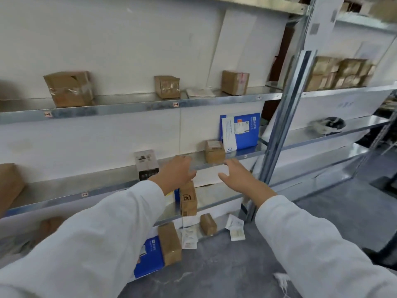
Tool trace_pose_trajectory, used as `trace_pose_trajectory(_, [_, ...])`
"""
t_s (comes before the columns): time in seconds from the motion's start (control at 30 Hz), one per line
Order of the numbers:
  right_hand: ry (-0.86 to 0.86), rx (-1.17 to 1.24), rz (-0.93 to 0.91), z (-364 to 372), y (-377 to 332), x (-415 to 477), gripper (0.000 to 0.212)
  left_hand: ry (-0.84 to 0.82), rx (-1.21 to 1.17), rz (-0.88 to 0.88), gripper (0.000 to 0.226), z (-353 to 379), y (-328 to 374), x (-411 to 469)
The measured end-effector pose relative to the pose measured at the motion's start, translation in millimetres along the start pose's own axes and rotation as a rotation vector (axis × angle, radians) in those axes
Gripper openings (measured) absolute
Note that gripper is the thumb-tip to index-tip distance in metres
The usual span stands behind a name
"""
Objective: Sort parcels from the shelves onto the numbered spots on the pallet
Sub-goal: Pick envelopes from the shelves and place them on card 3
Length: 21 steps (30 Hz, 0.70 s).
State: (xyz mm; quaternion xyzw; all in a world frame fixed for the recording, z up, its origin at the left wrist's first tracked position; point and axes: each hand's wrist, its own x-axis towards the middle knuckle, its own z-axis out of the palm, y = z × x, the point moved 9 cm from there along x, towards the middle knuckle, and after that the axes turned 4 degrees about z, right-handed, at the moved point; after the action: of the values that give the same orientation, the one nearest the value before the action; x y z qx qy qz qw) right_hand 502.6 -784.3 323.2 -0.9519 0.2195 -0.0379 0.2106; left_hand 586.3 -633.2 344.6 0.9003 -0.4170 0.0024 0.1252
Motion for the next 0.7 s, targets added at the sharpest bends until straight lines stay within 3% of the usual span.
trace_pose_trajectory(0.37, [0.077,0.023,0.226,-37.9,97.0,133.2,0.056,-0.053,-0.035,0.170,0.046,30.4,12.9,191.8])
trace_pose_trajectory(0.57, [0.028,0.016,0.246,-30.8,136.3,192.3,0.053,-0.083,-0.028,0.236,0.023,46.4,24.8,268.6])
trace_pose_trajectory(0.7, [0.024,0.066,0.241,-35.8,171.6,250.5,0.048,-0.025,-0.018,0.239,0.031,59.0,34.3,339.6])
